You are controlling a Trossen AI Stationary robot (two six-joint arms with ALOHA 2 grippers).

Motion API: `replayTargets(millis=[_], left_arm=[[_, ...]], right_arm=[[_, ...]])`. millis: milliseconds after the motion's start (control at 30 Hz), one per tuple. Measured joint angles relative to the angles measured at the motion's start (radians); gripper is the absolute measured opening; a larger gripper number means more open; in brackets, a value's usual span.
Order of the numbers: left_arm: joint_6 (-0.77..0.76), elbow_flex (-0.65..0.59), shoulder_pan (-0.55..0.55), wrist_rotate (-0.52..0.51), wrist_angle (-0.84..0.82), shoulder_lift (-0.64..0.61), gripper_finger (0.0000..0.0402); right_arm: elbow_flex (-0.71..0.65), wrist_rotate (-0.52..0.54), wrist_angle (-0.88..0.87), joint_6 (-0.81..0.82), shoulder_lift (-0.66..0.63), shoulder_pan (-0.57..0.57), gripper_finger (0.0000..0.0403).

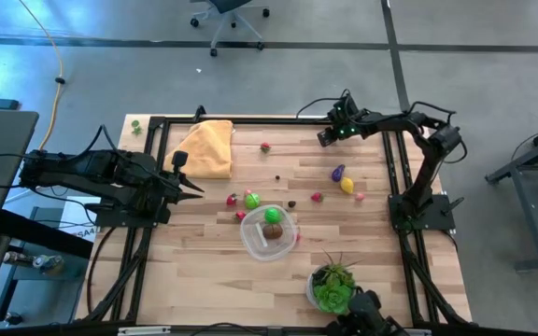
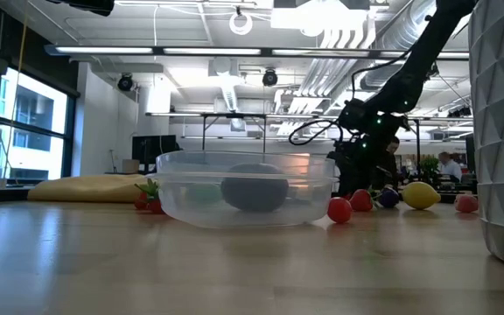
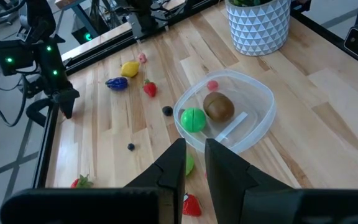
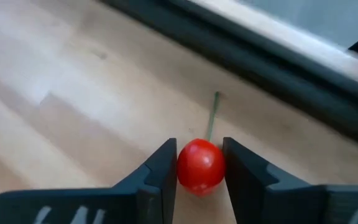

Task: Pick and placing Produce into tupperware
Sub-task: Put the red cherry into the transparent bin

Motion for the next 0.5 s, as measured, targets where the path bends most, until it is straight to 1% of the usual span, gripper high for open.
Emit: replayTargets(millis=[100, 267, 500], left_arm=[[0.000, 0.000, 0.000, 0.000, 0.000, 0.000, 0.0051], [0.000, 0.000, 0.000, 0.000, 0.000, 0.000, 0.0051], [0.000, 0.000, 0.000, 0.000, 0.000, 0.000, 0.0051]], right_arm=[[-0.003, -0.025, -0.046, 0.001, -0.036, 0.002, 0.0093], [-0.003, -0.053, -0.122, -0.009, -0.133, 0.002, 0.0093], [-0.003, -0.134, -0.248, 0.001, -0.330, 0.024, 0.0093]])
